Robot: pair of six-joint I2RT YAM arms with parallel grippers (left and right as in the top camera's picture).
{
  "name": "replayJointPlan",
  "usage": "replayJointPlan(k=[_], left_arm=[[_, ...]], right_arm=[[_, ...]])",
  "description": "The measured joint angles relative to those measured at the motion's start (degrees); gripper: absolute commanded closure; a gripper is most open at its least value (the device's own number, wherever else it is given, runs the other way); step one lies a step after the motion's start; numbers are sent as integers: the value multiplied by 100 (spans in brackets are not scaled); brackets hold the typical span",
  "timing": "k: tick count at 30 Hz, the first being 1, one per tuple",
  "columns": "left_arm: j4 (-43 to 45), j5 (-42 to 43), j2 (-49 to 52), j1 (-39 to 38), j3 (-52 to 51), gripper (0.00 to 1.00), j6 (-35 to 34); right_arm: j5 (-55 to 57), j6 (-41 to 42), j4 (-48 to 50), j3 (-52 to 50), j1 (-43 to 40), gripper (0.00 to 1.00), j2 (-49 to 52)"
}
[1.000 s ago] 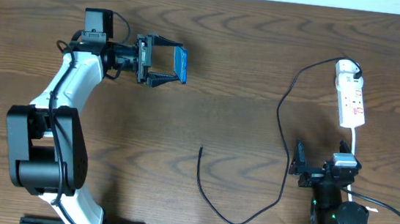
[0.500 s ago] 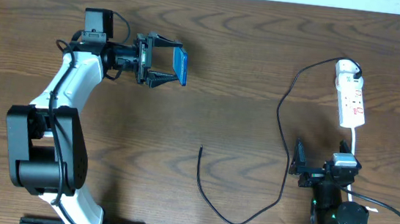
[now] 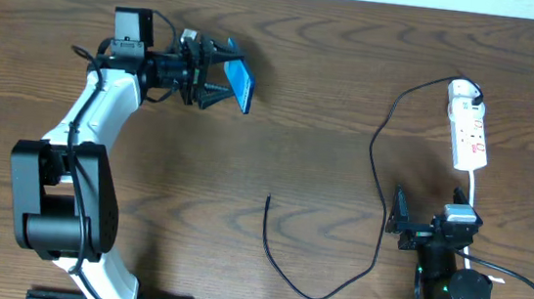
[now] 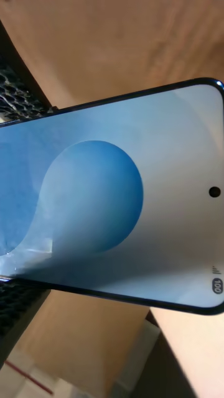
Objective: Plug charger to phone and switch on socket
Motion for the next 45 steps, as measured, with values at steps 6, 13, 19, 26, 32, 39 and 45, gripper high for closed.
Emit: replayJointPlan(k=[6,13,19,26,32,39,45], left_arm=[[251,-354,0,-238,0,93,-7],[876,-570,0,-479,0,93,-122],[1117,-848,0,-590,0,92,-402],[1432,-1484,0,-706,0,93,-710],[1661,-1810,0,-831,0,93,-951],[1663,-2002,0,-857,0,93,-1045],[1663,-2090,0,-857,0,93,-1069]], right_arm=[[0,2,-2,0,0,1,0],[0,2,-2,0,0,1,0],[0,0,0,0,0,1,-2],[-24,26,11,0,0,1,-2],[-133,748,24,0,0,1,0],[-723,1860,348,2,0,1,-2],[-1172,2133,195,289,0,1,195]])
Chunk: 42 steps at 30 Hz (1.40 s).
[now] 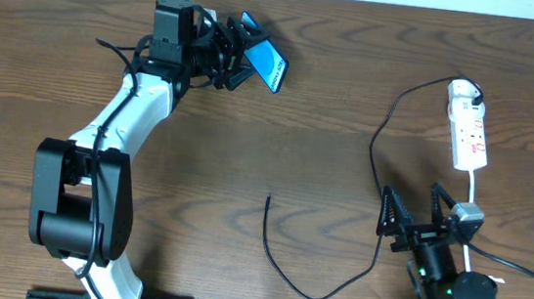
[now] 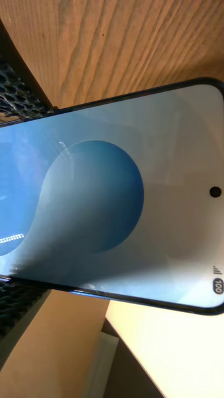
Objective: Plug charger to phone and switch on socket
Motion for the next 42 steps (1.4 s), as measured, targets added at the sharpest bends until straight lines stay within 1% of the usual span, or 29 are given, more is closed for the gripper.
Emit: replayJointPlan(k=[3,8,17,24,28,33,36,42], left_arm=[[-2,0,0,0,0,93,-24],[0,-24,0,0,0,92,-42],[0,-44,0,0,0,93,-59],[2,-120,0,0,0,93,-66],[2,-195,0,0,0,93,-68],[-2,-278,0,0,0,93,-68],[-2,-286,0,0,0,93,-79],[-17,-295,0,0,0,93,-81]], right_arm=[[-258,-57,-96,529,0,1,509],[-708,-275,-310,1537,0,1,1661],[-1829,-894,-1047,3453,0,1,4564],[-2284,-1440,-1049,4273,245,1,6220],[-2424,-1674,-699,4457,645,1,6979],[-2518,-1934,-92,4470,1051,1,7423],[-2557,-1996,260,4476,1213,1,7440],[-2581,-2009,531,4500,1325,1,7440]])
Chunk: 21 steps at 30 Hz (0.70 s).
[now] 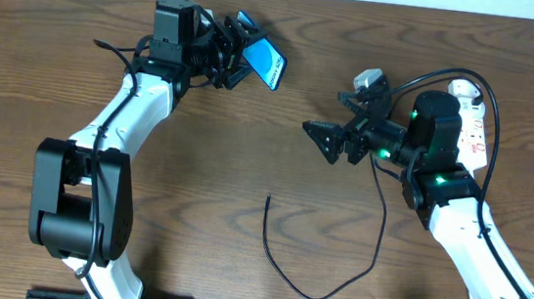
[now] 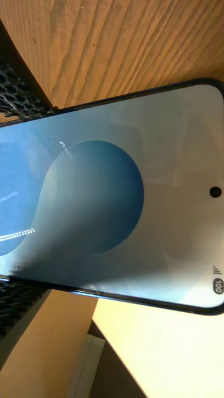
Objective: Plug charger to phone and switch on socket
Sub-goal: 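Raise the right arm and bring the open right gripper toward the phone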
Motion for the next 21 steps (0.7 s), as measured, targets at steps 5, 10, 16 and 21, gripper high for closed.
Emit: replayJointPlan(k=[5,10,16,21], left_arm=[[0,-2,0,-17,0,92,-2],[0,-9,0,-101,0,93,-44],[-2,-26,0,-271,0,93,-164],[-2,-44,0,-297,0,93,-323]], right_arm=[[63,345,339,0,7,1,7],[179,774,813,33,96,1,240],[354,955,1036,37,345,1,723],[763,994,1123,37,516,1,828]])
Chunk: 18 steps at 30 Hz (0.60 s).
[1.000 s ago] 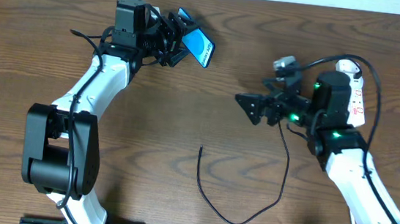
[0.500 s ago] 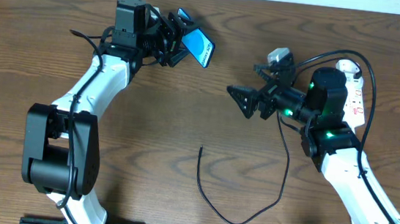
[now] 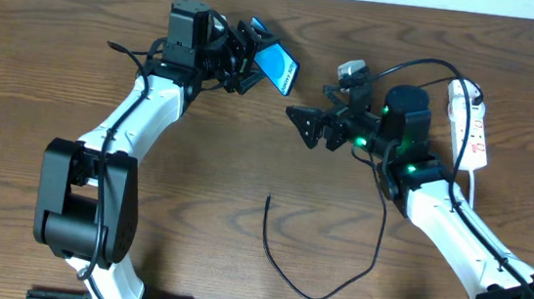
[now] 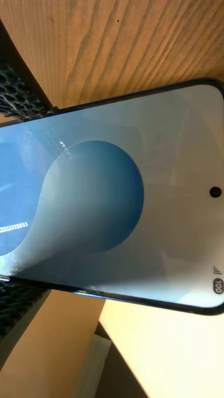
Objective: Plug charger to phone and switch on socket
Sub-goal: 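Raise the right arm and bring the open right gripper toward the phone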
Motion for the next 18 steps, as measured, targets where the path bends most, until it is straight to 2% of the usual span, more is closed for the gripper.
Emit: replayJointPlan(k=[9,18], left_arm=[[2,-299,0,-162,0,92,-138],[66,-452,0,-387,0,93,-262]], right_arm=[[835,-4,109,0,254,3,2],[1152,136,275,0,286,3,103]])
